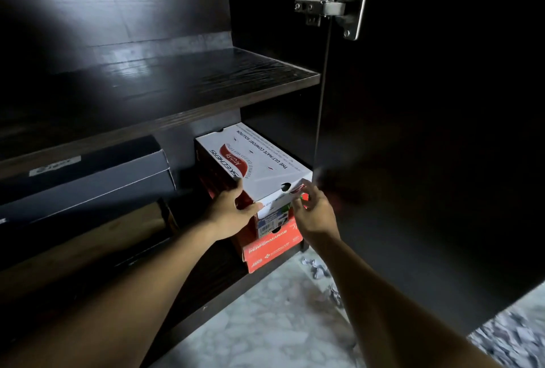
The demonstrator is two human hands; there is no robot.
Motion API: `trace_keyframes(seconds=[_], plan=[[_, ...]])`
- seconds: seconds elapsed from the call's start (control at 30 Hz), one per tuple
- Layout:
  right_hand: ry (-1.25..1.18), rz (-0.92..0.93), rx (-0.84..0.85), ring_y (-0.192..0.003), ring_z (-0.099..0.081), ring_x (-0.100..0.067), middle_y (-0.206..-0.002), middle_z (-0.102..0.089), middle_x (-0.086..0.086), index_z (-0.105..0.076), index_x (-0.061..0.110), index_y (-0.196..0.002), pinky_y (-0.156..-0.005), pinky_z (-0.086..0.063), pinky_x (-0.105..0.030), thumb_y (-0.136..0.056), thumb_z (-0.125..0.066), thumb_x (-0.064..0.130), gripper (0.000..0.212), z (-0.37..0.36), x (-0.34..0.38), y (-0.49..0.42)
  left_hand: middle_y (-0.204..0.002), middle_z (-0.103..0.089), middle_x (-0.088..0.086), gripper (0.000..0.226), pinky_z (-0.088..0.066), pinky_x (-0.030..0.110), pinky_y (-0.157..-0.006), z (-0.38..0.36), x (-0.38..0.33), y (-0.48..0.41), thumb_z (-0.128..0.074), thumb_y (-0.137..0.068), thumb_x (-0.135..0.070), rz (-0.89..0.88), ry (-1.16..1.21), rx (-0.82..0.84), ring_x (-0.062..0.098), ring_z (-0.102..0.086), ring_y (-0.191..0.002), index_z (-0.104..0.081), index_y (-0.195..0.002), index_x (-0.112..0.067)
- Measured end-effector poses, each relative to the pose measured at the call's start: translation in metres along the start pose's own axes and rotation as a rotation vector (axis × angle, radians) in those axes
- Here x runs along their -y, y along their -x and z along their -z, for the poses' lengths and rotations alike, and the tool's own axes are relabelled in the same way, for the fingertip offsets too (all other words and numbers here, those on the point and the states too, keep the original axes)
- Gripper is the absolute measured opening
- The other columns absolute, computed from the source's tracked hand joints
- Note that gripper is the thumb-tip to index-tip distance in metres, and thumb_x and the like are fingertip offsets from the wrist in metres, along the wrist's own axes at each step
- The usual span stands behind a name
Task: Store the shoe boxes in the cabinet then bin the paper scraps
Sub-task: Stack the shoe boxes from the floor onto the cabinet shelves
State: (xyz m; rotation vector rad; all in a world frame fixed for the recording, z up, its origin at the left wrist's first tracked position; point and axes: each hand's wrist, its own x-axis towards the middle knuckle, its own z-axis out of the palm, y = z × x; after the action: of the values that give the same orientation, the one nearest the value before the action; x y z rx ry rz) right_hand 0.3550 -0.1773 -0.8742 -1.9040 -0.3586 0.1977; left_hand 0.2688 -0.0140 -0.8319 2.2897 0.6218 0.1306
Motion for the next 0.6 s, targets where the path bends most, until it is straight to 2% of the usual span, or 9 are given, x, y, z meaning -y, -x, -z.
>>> trace_keyframes(seconds=[0.1,0.23,0.33,0.43,0.53,0.6], plan=[[0.026,0.018,0.004,-0.115,-0.063,-0.016,-0.134,-0.058,-0.001,-0.048,0.026,-0.143,-0.097,-0.055,-0.041,-0.093,-0.061,0.027,0.051,0.0,0.004,0.0,-0.146,-0.046,0.004,0.079,-0.04,0.032,-0.108,0.0,0.002,-0.01,-0.062,-0.091,-0.037,-0.005,-0.02,0.031,0.021,-0.044,-0.134,-0.019,-0.154,-0.02],[0.177,0.012,0.082,-0.101,-0.069,-0.017,-0.12,-0.067,0.001,-0.054,0.042,-0.122,-0.084,-0.058,-0.039,-0.095,-0.058,0.032,0.029,0.013,0.011,0.003,-0.151,-0.036,0.009,0.08,-0.039,0.037,-0.109,-0.005,0.0,-0.009,-0.057,-0.094,-0.038,0.051,0.002,0.052,0.026,-0.041,-0.136,-0.007,-0.155,-0.025],[0.347,0.049,0.145,-0.111,-0.066,-0.018,-0.125,-0.067,0.003,-0.048,0.039,-0.136,-0.09,-0.055,-0.04,-0.092,-0.053,0.042,0.043,0.032,0.023,0.012,-0.154,-0.032,0.012,0.076,-0.038,0.041,-0.108,-0.013,-0.011,0.001,-0.05,-0.098,-0.037,0.121,0.049,0.045,0.032,-0.039,-0.137,0.0,-0.155,-0.029],[0.371,0.022,0.134,-0.116,-0.062,-0.021,-0.132,-0.062,0.0,-0.047,0.034,-0.138,-0.096,-0.052,-0.047,-0.091,-0.055,0.043,0.049,0.056,0.041,0.03,-0.149,-0.04,0.012,0.062,-0.038,0.032,-0.103,-0.018,-0.037,0.02,-0.052,-0.097,-0.03,0.201,0.297,-0.047,0.031,-0.044,-0.132,-0.025,-0.151,-0.016],[0.402,-0.021,0.047,-0.128,-0.055,-0.022,-0.146,-0.052,-0.001,-0.039,0.031,-0.148,-0.105,-0.046,-0.044,-0.093,-0.056,0.042,0.059,0.083,0.054,0.055,-0.144,-0.046,0.012,0.058,-0.041,0.039,-0.106,-0.022,-0.072,0.05,-0.061,-0.092,-0.034,0.233,0.427,-0.087,0.03,-0.047,-0.129,-0.041,-0.142,-0.012],[0.389,-0.046,0.005,-0.129,-0.054,-0.022,-0.148,-0.049,-0.001,-0.038,0.031,-0.149,-0.107,-0.046,-0.043,-0.093,-0.055,0.045,0.06,0.101,0.063,0.08,-0.13,-0.057,0.01,0.05,-0.043,0.037,-0.102,-0.023,-0.093,0.074,-0.065,-0.09,-0.028,0.171,0.472,-0.091,0.028,-0.054,-0.121,-0.049,-0.133,-0.008]])
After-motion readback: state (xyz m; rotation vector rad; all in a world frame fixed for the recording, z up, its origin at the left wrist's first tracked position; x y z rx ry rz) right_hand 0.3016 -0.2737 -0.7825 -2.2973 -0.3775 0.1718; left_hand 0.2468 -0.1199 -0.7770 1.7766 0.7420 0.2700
